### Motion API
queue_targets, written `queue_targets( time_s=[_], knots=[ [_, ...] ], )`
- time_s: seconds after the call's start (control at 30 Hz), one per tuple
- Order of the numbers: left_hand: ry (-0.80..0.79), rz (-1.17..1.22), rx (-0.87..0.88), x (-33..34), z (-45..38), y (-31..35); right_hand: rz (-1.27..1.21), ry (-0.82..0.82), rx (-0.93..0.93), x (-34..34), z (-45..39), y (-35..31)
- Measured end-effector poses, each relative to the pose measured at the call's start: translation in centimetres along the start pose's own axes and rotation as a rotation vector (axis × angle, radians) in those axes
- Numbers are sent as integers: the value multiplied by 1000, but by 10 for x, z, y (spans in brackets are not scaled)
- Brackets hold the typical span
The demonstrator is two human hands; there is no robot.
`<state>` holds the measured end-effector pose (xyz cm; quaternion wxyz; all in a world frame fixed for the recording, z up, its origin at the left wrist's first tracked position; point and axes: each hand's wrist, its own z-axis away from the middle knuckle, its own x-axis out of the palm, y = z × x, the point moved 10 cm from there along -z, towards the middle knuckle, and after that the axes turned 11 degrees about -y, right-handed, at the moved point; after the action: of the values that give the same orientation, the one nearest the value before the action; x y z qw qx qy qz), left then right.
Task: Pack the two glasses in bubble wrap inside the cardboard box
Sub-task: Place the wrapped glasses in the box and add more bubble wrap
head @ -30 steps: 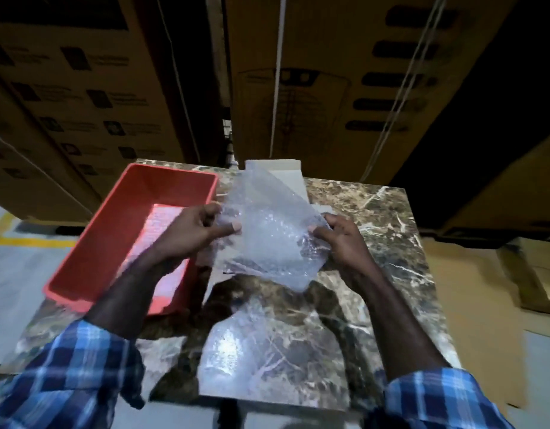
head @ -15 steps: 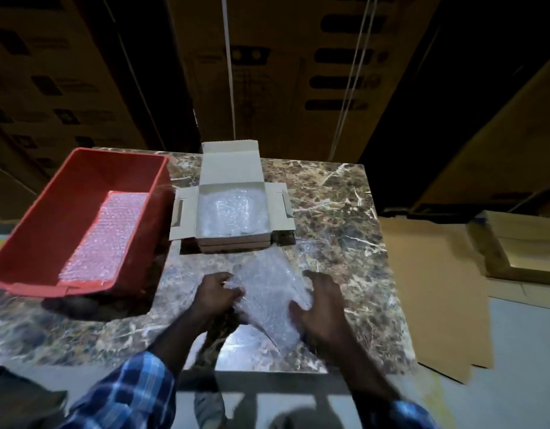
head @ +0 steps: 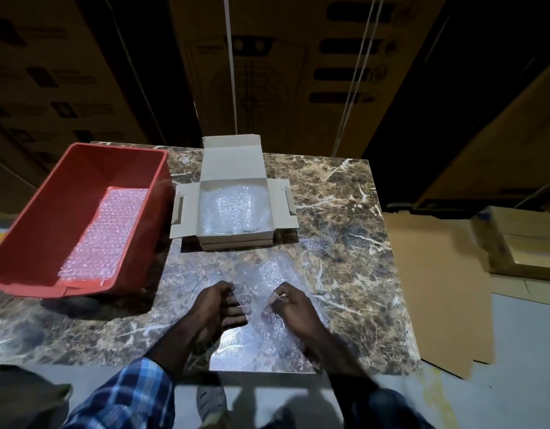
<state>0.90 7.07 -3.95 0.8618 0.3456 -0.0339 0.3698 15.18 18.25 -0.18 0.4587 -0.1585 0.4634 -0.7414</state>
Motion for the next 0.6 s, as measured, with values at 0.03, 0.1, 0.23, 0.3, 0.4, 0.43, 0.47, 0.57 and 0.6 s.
queue_targets(
  time_s=[0.03, 0.1, 0.23, 0.3, 0.4, 0.43, 0.47, 0.57, 0.6],
  knots=[
    [-6, -32, 1, 1, -2, -1, -66, -1, 21, -1, -2, -1],
    [31, -102, 43, 2, -2, 3, -175, 2, 66, -2, -2, -1],
    [206, -161, 158, -10, 2, 17, -304, 88, 60, -16, 1, -5],
    [324, -272, 209, -36, 2, 30, -207, 247, 44, -45, 7, -10],
    [455, -409, 190, -90, -1, 39, -11, 537, 21, -109, 23, -24],
    [466, -423, 182, -112, -13, 34, 57, 619, 33, -129, 28, -27],
    [478, -450, 181, -123, -14, 33, 140, 678, 56, -147, 31, -32],
    [468, -519, 230, -111, 7, 44, 408, 759, 50, -169, 31, -49],
    [438, -542, 246, -103, 9, 45, 516, 771, 10, -165, 30, -58]
  ],
)
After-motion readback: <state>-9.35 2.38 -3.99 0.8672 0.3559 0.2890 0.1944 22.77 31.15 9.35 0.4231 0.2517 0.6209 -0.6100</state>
